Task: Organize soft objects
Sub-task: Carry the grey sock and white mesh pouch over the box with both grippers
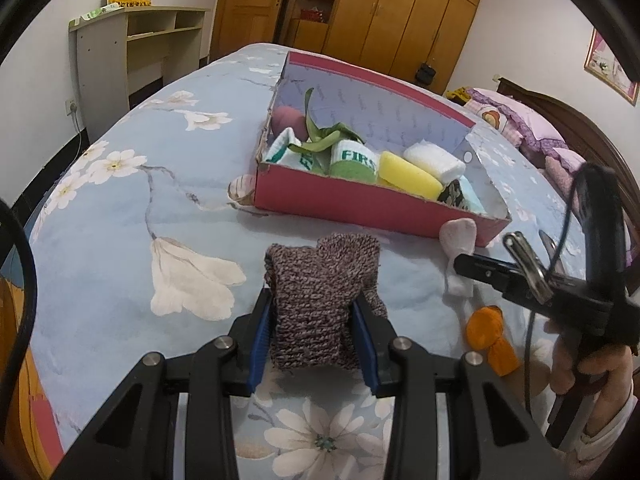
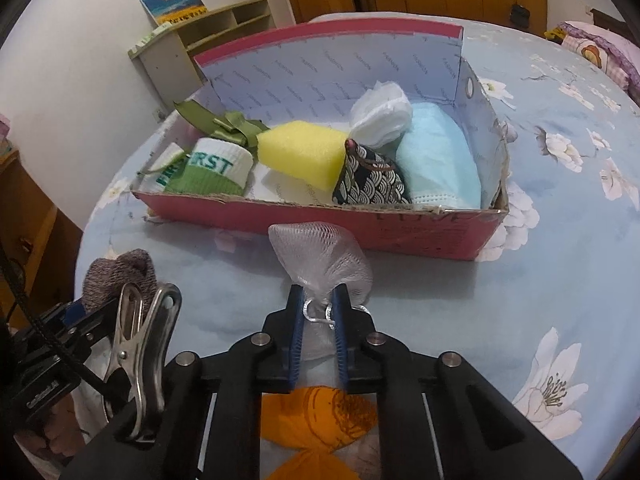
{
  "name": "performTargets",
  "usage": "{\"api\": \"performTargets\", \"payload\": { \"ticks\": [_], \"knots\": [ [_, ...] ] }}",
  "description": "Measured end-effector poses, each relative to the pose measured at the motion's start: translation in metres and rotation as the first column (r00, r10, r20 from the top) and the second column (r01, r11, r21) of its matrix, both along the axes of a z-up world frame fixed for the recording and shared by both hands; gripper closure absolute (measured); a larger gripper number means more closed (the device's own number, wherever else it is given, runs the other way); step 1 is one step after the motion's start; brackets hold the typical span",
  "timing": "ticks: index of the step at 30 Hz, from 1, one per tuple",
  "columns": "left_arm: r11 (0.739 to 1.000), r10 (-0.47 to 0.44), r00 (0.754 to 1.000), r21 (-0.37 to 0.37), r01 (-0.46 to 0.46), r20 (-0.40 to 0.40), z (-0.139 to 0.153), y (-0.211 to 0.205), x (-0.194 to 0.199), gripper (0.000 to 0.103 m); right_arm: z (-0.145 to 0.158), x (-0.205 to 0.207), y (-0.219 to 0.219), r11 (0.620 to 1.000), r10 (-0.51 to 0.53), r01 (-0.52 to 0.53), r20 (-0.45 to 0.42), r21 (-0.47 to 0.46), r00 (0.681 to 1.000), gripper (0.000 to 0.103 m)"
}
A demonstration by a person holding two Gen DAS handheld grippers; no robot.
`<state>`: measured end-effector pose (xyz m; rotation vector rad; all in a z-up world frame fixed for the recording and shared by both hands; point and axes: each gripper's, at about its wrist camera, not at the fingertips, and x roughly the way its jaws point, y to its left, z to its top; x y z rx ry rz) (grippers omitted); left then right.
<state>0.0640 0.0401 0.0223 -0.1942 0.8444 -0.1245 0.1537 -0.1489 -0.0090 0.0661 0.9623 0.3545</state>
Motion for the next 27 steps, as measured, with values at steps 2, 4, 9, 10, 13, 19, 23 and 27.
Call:
{"api": "performTargets", "payload": {
  "ticks": [2, 4, 9, 10, 13, 19, 23, 27],
  "knots": [
    [1.0, 0.0, 1.0, 0.002, 0.0, 0.006, 0.003, 0.0, 0.0, 0.064, 0.005, -0.004, -0.001, 1.0, 0.003, -0.003, 0.014, 0.01, 1.0, 0.089],
    [1.0, -0.003, 1.0, 0.005, 0.003, 0.015, 0.007, -0.001, 0.0, 0.064, 0.01, -0.009, -0.004, 1.0, 0.007, -0.008, 0.029, 0.02, 1.0, 0.09],
    [1.0, -0.023, 0.999, 0.009, 0.023, 0.027, 0.016, -0.008, 0.004, 0.064, 0.024, -0.02, -0.009, 0.999, 0.027, -0.03, 0.066, 0.033, 0.997, 0.09],
    [1.0, -0.028, 0.999, 0.013, 0.027, 0.03, 0.018, -0.01, 0.006, 0.064, 0.026, -0.021, -0.01, 0.999, 0.029, -0.031, 0.072, 0.036, 0.997, 0.09],
    [0.999, -0.038, 0.998, 0.024, 0.037, 0.042, 0.023, -0.015, 0.011, 0.064, 0.033, -0.023, -0.011, 0.998, 0.032, -0.036, 0.091, 0.047, 0.995, 0.09],
    [0.997, -0.059, 0.996, 0.044, 0.056, 0.071, 0.037, -0.024, 0.023, 0.064, 0.044, -0.025, -0.017, 0.997, 0.031, -0.038, 0.121, 0.06, 0.992, 0.09],
    [0.996, -0.079, 0.993, 0.057, 0.074, 0.089, 0.046, -0.031, 0.036, 0.064, 0.05, -0.021, -0.021, 0.997, 0.024, -0.033, 0.139, 0.065, 0.99, 0.09],
    [0.993, -0.095, 0.988, 0.078, 0.086, 0.121, 0.059, -0.039, 0.052, 0.064, 0.058, -0.015, -0.024, 0.998, 0.017, -0.027, 0.156, 0.062, 0.988, 0.09]
  ]
}}
